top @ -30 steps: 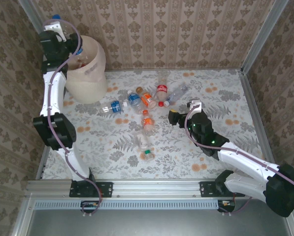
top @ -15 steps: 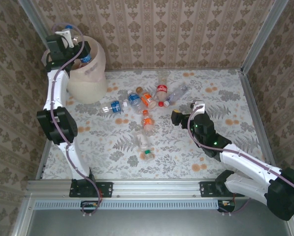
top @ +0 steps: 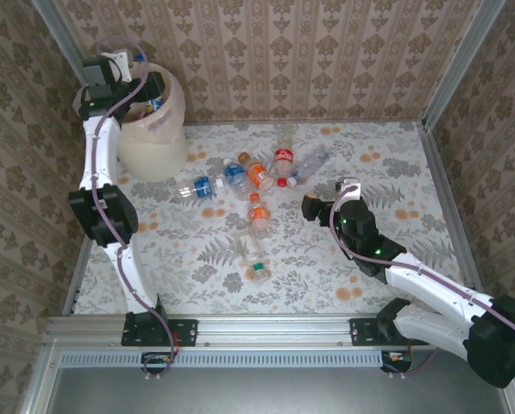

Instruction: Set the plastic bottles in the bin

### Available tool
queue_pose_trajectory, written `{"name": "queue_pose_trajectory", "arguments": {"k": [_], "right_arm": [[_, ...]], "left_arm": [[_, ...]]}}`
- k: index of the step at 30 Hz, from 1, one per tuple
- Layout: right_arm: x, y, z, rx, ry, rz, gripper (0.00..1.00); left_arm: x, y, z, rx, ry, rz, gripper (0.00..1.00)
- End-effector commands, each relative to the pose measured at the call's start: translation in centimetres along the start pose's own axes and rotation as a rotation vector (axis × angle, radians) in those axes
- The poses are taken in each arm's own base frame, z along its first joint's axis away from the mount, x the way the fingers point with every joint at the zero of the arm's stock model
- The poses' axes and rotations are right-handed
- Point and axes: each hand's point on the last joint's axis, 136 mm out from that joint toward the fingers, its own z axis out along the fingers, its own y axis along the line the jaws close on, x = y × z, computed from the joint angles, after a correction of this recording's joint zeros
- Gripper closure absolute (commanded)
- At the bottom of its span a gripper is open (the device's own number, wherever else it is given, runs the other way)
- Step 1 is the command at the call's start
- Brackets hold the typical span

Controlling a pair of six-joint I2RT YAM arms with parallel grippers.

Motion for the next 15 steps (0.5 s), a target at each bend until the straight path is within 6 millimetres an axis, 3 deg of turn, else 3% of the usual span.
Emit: {"name": "queue_pose_trajectory", "arguments": {"k": [1, 15], "right_arm": [[0.0, -0.7, -0.3, 0.022, -0.012, 0.03, 0.0], [0.4, -1.4, -0.2, 0.037, -0.008, 0.046, 0.0]], "left_arm": [[-2.9, -1.0, -2.5, -0.032, -0.06, -0.012, 0.05], [-3.1, -3.3, -5.3, -0.037, -0.075, -0.081, 0.0]]}}
